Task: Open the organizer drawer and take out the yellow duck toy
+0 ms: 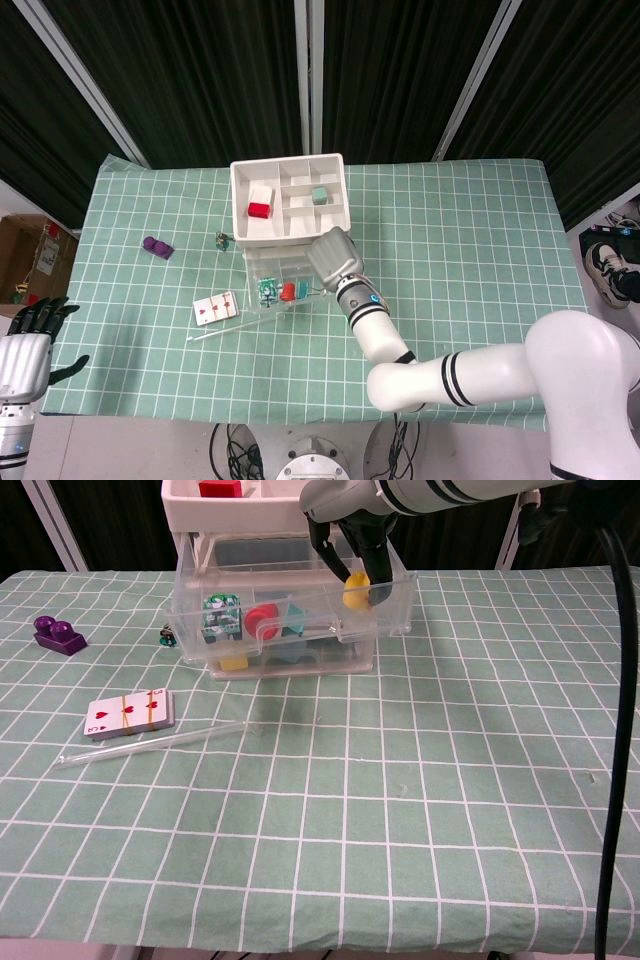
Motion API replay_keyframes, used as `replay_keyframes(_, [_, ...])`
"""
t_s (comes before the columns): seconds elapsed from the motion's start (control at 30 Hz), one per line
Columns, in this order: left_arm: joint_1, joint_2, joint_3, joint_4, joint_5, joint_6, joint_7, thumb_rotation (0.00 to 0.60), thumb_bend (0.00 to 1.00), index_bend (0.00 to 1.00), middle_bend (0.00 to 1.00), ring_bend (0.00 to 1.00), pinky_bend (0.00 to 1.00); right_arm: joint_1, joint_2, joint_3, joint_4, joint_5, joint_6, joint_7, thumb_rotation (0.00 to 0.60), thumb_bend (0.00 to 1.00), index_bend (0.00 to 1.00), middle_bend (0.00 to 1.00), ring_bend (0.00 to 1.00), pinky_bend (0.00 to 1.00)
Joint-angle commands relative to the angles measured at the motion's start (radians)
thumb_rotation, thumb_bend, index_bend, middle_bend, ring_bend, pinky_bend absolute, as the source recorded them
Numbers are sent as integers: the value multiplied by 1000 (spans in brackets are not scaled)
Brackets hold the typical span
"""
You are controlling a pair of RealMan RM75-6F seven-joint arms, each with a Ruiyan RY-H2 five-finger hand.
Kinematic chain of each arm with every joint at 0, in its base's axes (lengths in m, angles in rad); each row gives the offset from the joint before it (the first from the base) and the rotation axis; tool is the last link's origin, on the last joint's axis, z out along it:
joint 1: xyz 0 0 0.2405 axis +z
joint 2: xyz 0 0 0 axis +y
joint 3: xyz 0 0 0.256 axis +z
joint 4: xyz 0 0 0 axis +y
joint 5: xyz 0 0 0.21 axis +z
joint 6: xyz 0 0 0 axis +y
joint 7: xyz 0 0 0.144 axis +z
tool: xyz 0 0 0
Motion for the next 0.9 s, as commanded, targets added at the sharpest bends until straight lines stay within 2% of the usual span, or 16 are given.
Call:
replay_keyframes(0.03, [1,1,0,1,0,1,-2,600,93,244,178,129,183,-3,-6,-3,6,-9,-5,8,600,173,529,891,924,1000])
replay_keyframes(0.2, [4,2,-1,3,0,8,-5,600,93,244,178,129,183,-13,1,3,-4,-39,-4,36,600,229,614,894,927,1000])
replay_keyframes(0.3, [5,4,-1,3,2,12,-6,600,93,244,178,129,183,-40,24,19,-38,-110,1,97,600,264,622,895,927,1000])
replay_keyframes(0.43, [5,11,0,-4,8,15,-1,600,93,244,178,129,183,-88,73,27,-119,-231,31,175,600,303,630,895,930,1000])
replay_keyframes(0.6, [5,19,-3,-23,19,28,14,600,92,244,178,129,183,-185,154,21,-248,-448,104,294,600,317,632,895,931,1000])
replay_keyframes(0.77, [-1,27,-5,-44,26,28,33,600,92,244,178,129,183,-348,225,-43,-364,-741,148,490,600,318,633,895,931,1000])
replay_keyframes(0.9, [-7,28,-7,-61,32,25,48,600,93,244,178,129,183,-472,251,-140,-390,-973,107,657,600,317,632,895,931,1000])
